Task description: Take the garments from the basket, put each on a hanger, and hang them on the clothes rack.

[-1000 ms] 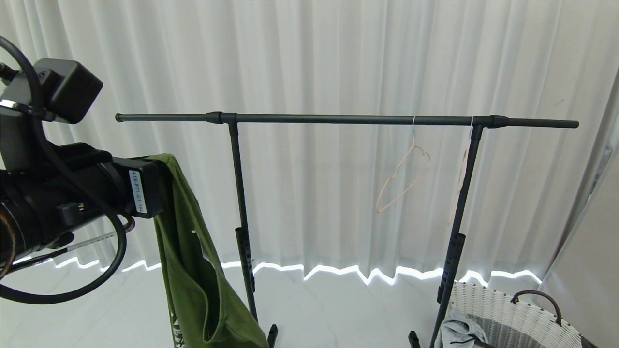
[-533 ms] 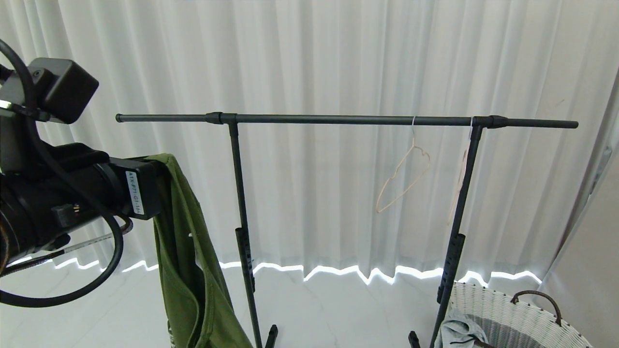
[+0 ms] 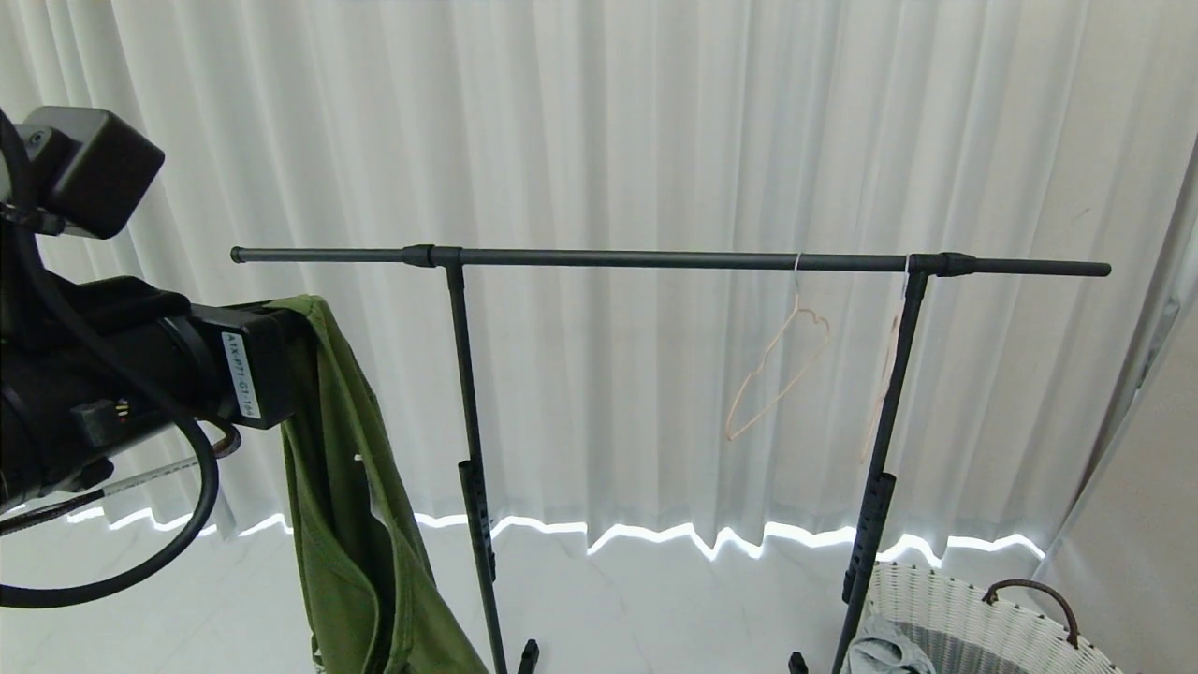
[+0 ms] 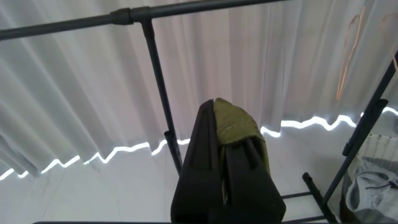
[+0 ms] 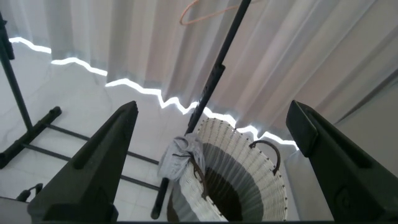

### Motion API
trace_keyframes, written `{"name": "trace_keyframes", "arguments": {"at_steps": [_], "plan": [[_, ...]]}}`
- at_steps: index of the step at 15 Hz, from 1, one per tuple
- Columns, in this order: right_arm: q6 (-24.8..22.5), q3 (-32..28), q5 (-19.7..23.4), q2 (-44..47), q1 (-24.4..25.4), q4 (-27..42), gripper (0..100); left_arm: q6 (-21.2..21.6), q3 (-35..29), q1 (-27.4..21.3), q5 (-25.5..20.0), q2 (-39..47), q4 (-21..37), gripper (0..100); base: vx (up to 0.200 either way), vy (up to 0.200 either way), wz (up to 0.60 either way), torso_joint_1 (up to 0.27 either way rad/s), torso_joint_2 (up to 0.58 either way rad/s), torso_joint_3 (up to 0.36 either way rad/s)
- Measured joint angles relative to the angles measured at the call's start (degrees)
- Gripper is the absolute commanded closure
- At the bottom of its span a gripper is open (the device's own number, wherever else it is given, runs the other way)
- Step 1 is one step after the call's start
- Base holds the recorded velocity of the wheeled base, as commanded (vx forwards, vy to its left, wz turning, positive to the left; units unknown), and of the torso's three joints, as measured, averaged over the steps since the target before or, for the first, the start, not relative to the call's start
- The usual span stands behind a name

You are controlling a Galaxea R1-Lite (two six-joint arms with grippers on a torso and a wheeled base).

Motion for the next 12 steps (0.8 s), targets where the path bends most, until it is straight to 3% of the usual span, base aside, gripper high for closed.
{"name": "trace_keyframes", "arguments": {"at_steps": [5, 9, 12], "plan": [[0.1, 0.3, -0.1, -0.1, 0.0, -0.2, 0, 0.1, -0.1, 0.0, -0.1, -0.1, 0.0, 100, 0.000, 0.000, 0.00, 0.249, -0.52, -0.267], [0.0, -0.1, -0.1, -1.0, -0.1, -0.2, 0, 0.0, 0.1, 0.0, -0.1, -0.1, 0.0, 100, 0.000, 0.000, 0.00, 0.053, -0.10, -0.060], [0.0, -3.6, 2.5, -2.4, 0.3, 0.3, 0, -0.1, 0.7, 0.0, -0.2, -0.1, 0.0, 100, 0.000, 0.000, 0.00, 0.000, 0.00, 0.000]]}}
